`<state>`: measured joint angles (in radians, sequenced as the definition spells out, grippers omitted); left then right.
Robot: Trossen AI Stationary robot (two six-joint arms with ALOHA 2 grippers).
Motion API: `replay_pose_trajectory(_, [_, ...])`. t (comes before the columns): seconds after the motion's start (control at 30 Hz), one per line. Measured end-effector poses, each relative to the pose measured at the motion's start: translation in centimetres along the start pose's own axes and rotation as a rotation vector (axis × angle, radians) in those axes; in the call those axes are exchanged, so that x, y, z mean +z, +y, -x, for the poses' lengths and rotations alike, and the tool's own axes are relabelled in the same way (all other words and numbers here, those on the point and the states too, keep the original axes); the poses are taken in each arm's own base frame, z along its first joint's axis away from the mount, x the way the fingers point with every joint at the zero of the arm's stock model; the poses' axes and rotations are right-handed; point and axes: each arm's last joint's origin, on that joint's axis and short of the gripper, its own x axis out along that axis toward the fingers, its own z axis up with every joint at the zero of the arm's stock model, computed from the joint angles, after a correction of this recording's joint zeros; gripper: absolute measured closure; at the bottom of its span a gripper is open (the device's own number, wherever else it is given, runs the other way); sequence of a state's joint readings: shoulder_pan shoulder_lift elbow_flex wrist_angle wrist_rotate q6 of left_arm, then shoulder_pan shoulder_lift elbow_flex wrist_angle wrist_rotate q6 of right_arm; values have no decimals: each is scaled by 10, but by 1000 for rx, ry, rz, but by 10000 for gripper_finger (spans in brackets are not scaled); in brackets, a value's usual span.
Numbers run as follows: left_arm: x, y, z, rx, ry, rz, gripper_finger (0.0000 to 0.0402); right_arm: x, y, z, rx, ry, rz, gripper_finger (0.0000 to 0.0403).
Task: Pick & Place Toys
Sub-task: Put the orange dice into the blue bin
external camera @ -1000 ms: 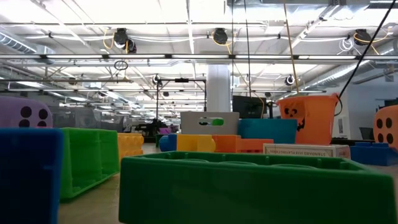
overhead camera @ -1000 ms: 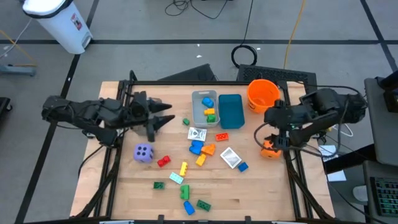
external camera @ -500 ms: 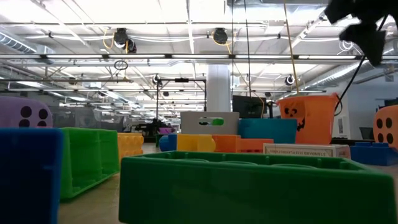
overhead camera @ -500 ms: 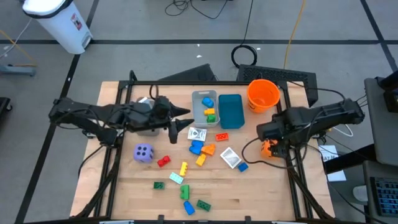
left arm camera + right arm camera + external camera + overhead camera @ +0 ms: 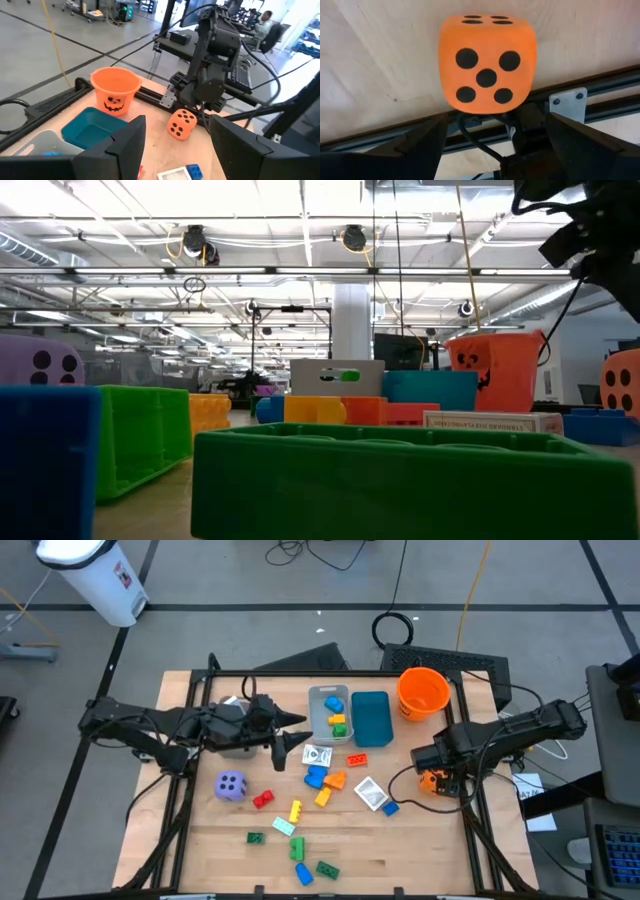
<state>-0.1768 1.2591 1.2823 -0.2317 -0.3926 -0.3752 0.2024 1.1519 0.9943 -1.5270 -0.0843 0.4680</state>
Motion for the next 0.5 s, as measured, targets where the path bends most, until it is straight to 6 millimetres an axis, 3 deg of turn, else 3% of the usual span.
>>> replay_pose_trajectory(0.17, [0, -1, 0, -28, 12, 1, 174, 5, 3, 0, 27, -51, -24, 64])
replay_pose_trajectory(0.4, [0, -1, 0, -28, 13, 4, 174, 6, 3, 0, 33, -66, -21, 8])
replay_pose_trajectory(0.5, [0, -1, 0, -28, 12, 5, 174, 7, 4, 0, 36, -74, -17, 9])
